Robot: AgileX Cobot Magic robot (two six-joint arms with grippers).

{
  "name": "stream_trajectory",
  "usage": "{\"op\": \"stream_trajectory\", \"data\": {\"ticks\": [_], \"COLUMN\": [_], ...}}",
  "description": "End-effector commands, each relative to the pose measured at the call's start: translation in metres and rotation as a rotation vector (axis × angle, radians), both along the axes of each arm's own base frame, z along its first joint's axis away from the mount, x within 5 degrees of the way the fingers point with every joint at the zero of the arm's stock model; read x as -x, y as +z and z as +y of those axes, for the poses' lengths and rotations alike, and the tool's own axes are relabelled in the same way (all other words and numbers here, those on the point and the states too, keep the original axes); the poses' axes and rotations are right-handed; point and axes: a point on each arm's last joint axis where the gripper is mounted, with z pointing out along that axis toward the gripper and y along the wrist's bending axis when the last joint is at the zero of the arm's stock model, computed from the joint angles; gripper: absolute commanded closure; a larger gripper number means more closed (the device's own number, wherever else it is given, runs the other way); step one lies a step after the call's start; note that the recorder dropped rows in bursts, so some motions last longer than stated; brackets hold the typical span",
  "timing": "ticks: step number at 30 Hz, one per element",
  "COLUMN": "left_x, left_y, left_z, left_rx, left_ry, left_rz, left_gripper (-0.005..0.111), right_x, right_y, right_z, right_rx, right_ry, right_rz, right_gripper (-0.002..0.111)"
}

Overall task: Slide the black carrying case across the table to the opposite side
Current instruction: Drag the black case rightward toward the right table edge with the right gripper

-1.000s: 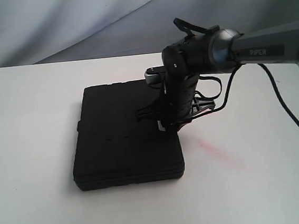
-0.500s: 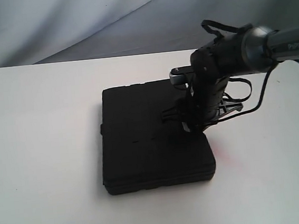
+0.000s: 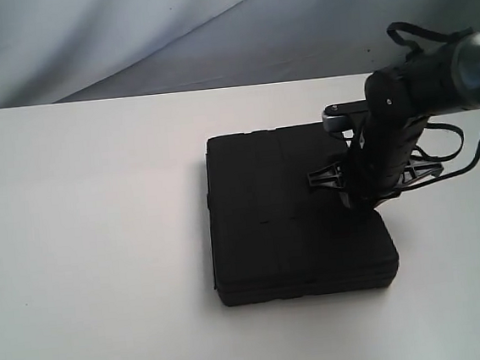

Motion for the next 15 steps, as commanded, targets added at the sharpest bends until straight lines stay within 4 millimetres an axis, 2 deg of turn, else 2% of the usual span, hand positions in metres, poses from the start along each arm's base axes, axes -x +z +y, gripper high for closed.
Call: {"op": "stream_trajectory", "data": {"ticks": [1, 7, 15], "left_x": [0.0, 0.0, 0.0], "left_y": [-0.001, -0.001, -0.001], "left_z": [0.0, 0.0, 0.0], "left_rx": [-0.001, -0.001, -0.001], "left_ry": [0.003, 0.003, 0.003], "left_rz": [0.002, 0.002, 0.002], "left_gripper": [0.107, 0.107, 0.107], "right_x": [-0.002, -0.001, -0.008], "right_y": [0.0, -0.011, -0.005], "right_z": [-0.015, -0.039, -0.064], "right_rx": [0.025, 0.042, 0.061], "right_ry": [0.01, -0.017, -0.022], "right_rz": [-0.023, -0.011, -0.016], "right_gripper": [0.108, 0.108, 0.108]}}
